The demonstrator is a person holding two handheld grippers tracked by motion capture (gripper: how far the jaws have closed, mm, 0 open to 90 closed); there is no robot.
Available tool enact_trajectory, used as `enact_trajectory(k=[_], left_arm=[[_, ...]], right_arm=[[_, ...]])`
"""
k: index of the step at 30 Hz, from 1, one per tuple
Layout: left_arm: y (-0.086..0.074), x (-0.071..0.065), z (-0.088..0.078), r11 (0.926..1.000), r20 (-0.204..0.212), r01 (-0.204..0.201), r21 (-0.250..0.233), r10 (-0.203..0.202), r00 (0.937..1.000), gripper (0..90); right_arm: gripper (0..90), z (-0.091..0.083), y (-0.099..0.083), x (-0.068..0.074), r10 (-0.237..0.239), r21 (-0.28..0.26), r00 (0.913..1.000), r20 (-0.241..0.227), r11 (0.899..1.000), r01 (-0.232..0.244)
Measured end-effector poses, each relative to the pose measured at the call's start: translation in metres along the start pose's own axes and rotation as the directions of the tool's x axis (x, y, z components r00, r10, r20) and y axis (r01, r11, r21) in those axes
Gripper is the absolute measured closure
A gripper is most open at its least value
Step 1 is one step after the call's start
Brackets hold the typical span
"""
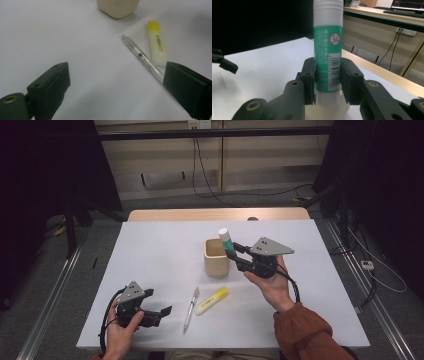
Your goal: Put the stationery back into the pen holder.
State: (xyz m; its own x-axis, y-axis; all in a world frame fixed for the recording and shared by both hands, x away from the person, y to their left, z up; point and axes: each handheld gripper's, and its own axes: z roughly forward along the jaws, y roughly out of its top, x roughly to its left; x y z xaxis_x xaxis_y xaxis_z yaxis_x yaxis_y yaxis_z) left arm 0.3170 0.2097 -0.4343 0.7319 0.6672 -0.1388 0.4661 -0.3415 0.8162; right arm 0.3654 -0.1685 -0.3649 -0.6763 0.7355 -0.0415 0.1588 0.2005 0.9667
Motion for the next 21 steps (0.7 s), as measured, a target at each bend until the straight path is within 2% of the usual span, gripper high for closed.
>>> enact_trajectory(k=[7,21], left_arm=[[0.0,0.0,0.0,1.0,0.004,-0.005,-0.001,0.005,1.0,7.3],[0.0,0.0,0.0,1.0,0.006,-0.003,0.0,0.003,1.0,7.3]], right_arm=[[67.2,0.01,0.004,0.0,-0.007,-0.026,0.9999,-0.01,1.0,0.006],[67.3,0.033,0.007,-0.012,0.05,-0.051,0.9987,0.006,0.997,-0.05]])
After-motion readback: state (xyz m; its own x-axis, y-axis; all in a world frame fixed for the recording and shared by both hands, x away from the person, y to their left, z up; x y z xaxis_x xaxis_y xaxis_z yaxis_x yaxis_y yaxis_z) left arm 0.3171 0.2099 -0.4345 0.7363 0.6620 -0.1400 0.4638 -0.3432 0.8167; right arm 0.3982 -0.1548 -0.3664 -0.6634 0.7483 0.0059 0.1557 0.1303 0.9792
